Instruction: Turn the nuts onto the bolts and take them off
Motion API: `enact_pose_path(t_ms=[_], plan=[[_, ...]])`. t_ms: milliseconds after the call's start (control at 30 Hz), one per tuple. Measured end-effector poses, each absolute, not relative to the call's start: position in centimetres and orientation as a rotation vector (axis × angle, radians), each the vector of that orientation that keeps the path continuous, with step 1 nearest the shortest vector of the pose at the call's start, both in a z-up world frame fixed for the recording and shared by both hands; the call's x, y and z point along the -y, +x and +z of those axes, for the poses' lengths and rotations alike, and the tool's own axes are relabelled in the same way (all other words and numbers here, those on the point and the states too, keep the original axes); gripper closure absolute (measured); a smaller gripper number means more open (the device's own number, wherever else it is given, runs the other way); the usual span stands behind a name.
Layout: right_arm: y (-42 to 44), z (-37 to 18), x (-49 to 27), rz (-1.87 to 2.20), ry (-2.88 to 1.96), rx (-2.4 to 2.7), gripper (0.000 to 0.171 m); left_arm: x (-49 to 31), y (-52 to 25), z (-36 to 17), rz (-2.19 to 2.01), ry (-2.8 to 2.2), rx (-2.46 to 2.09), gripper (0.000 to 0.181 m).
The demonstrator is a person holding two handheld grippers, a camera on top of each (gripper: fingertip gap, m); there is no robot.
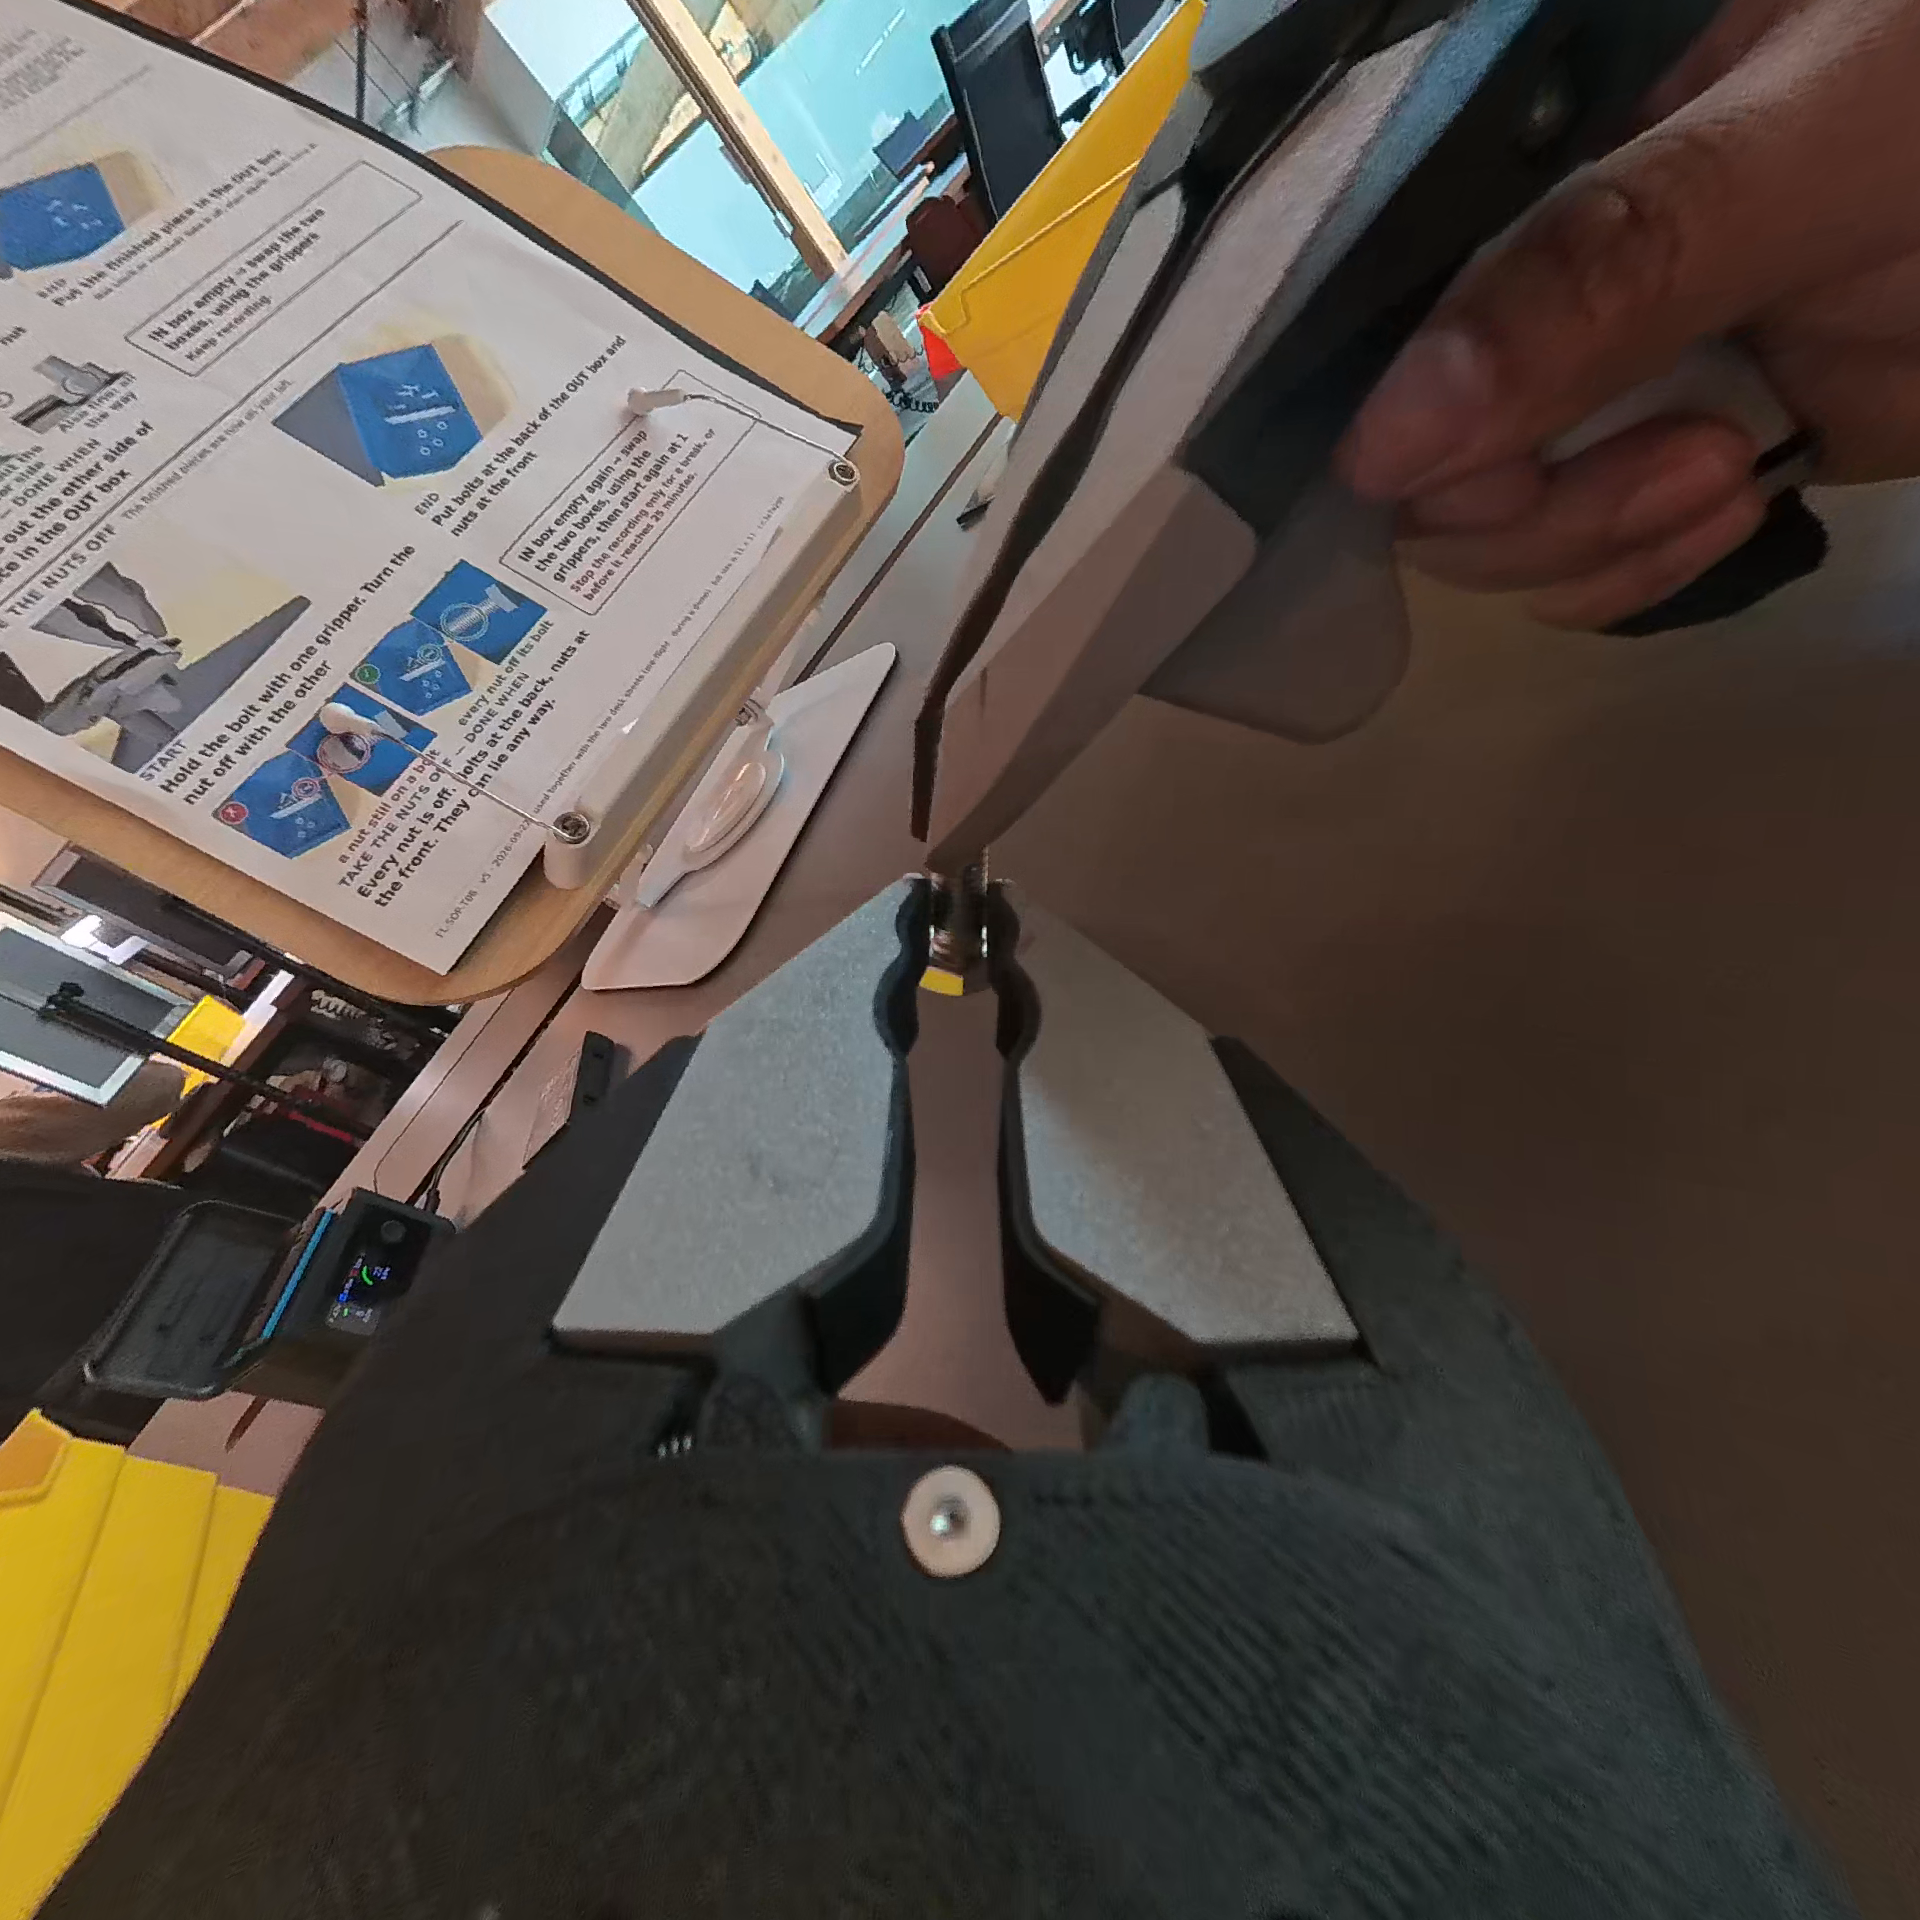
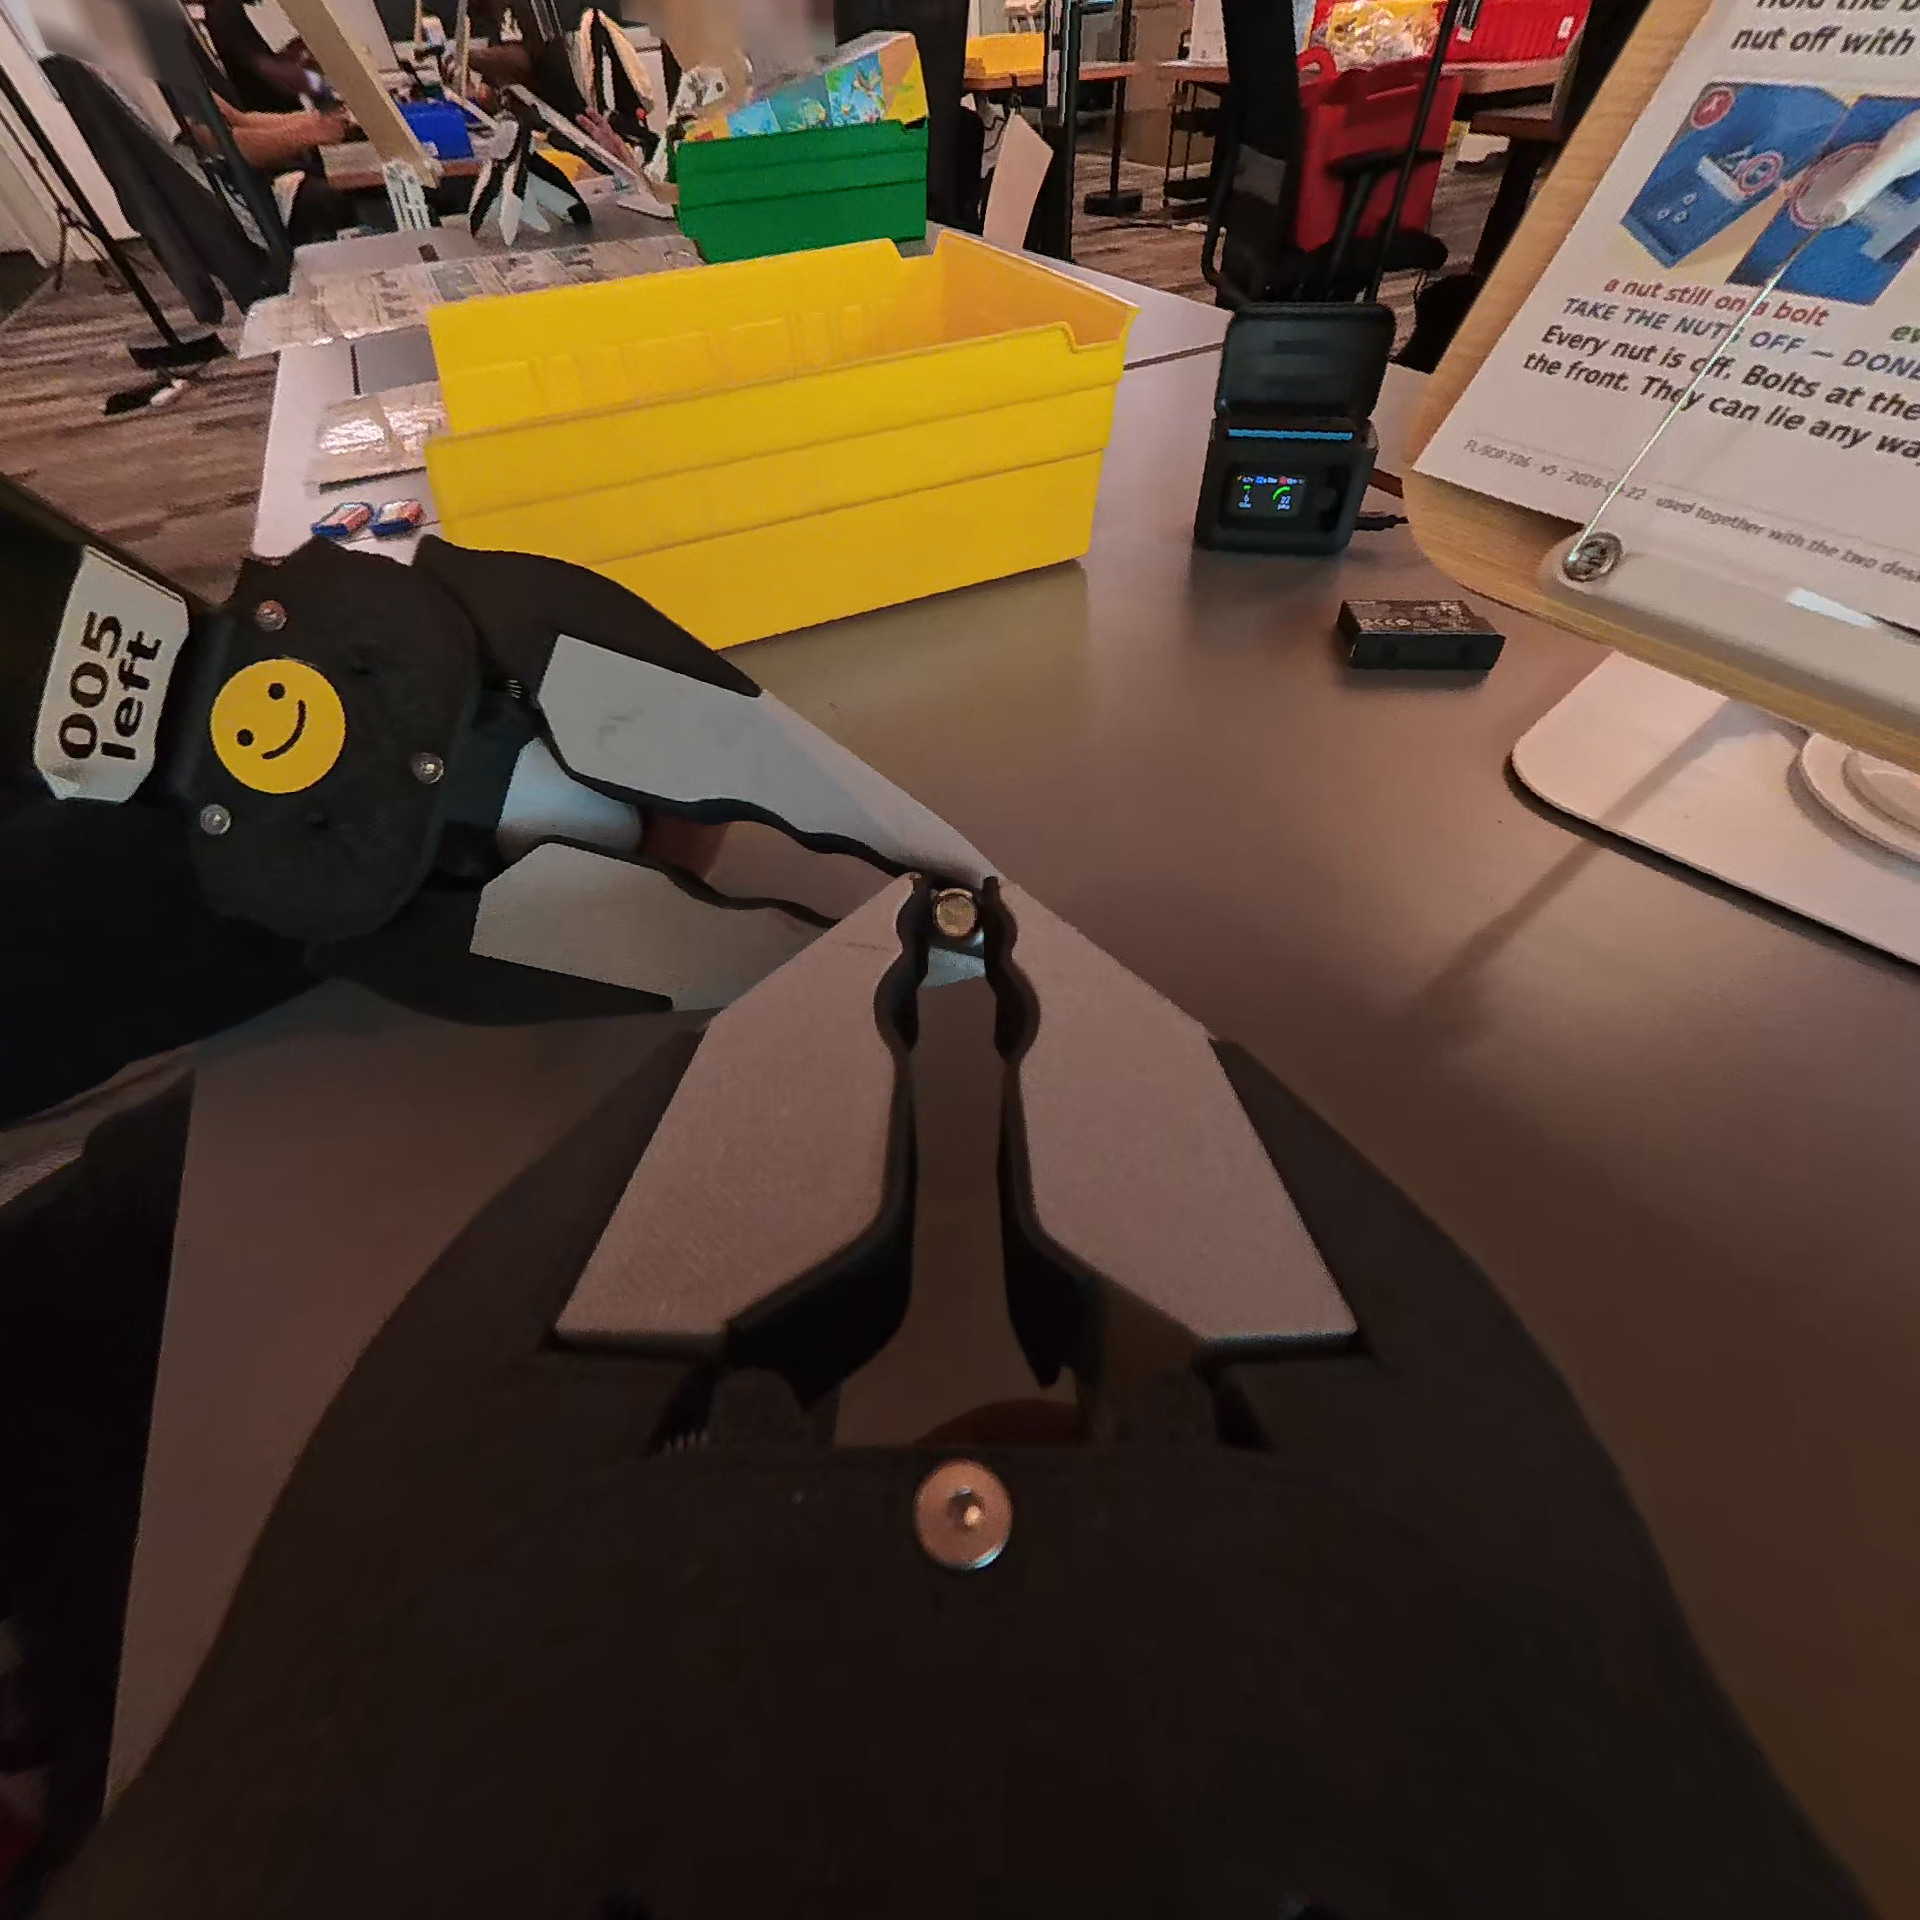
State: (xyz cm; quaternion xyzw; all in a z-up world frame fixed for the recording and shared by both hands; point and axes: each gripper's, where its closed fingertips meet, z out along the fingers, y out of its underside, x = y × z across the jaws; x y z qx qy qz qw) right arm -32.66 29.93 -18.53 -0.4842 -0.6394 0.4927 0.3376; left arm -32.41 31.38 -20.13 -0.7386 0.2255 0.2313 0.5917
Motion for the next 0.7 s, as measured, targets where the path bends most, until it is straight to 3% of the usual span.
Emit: enact_pose_path(t_ms=[400, 567, 700], plan=[[-32.5, -17.2, -31.0, 1.294, -1.241, 1.571, 0.163, -31.2, -34.9, -19.2, 0.475, -1.740, -0.352, 0.174], [-32.4, -19.5, -32.0, 1.286, -1.376, 1.648, 0.146, -30.2, -34.7, -17.5, -0.076, -1.700, -0.145, 0.174], [-32.4, -19.6, -30.2, 1.317, -1.313, 1.716, 0.145, -29.7, -35.1, -17.2, -0.365, -1.671, -0.025, 0.175]])
